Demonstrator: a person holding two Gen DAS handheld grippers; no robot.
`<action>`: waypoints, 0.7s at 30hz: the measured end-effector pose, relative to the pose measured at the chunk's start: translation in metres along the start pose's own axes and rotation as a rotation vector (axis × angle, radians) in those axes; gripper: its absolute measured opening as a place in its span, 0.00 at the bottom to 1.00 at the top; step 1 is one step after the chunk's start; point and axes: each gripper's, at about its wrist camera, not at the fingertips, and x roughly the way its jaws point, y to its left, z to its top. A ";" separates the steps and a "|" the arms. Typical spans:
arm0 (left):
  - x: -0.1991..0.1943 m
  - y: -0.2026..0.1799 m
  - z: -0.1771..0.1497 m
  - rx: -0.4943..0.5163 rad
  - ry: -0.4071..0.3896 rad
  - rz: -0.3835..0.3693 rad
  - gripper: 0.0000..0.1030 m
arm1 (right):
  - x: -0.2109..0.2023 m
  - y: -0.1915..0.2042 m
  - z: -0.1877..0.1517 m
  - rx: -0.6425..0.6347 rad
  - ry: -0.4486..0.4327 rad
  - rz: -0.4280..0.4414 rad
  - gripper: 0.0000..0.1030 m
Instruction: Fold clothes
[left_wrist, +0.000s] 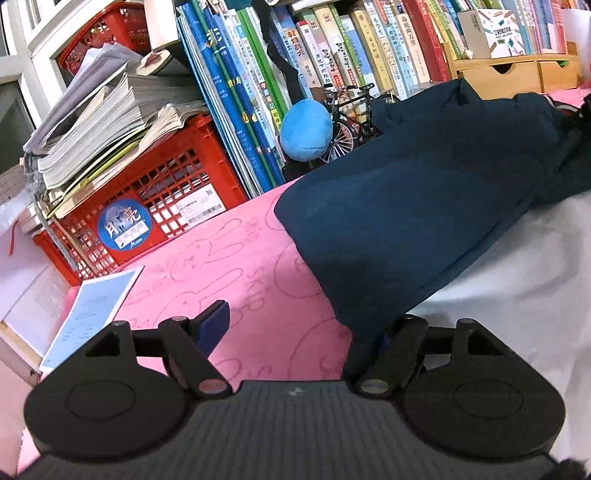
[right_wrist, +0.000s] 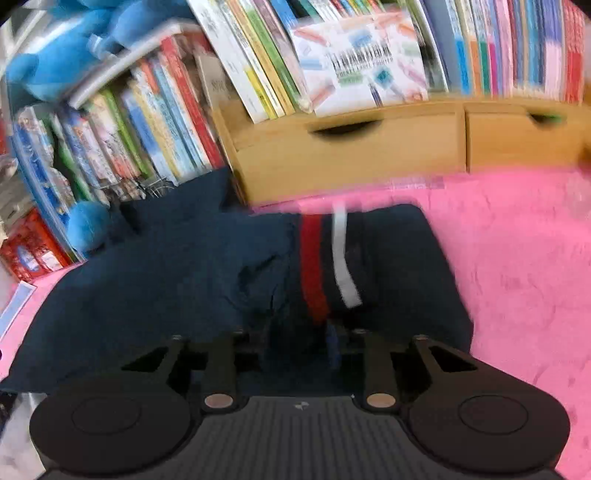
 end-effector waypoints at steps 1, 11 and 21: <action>-0.004 0.002 0.000 -0.009 0.009 -0.008 0.73 | -0.006 0.001 0.002 0.010 0.012 0.008 0.50; -0.110 -0.026 -0.022 -0.028 -0.068 -0.145 0.78 | -0.146 0.031 -0.040 -0.235 -0.189 0.082 0.91; -0.220 -0.121 -0.104 0.053 -0.094 -0.237 0.90 | -0.255 0.034 -0.202 -0.532 -0.160 0.232 0.93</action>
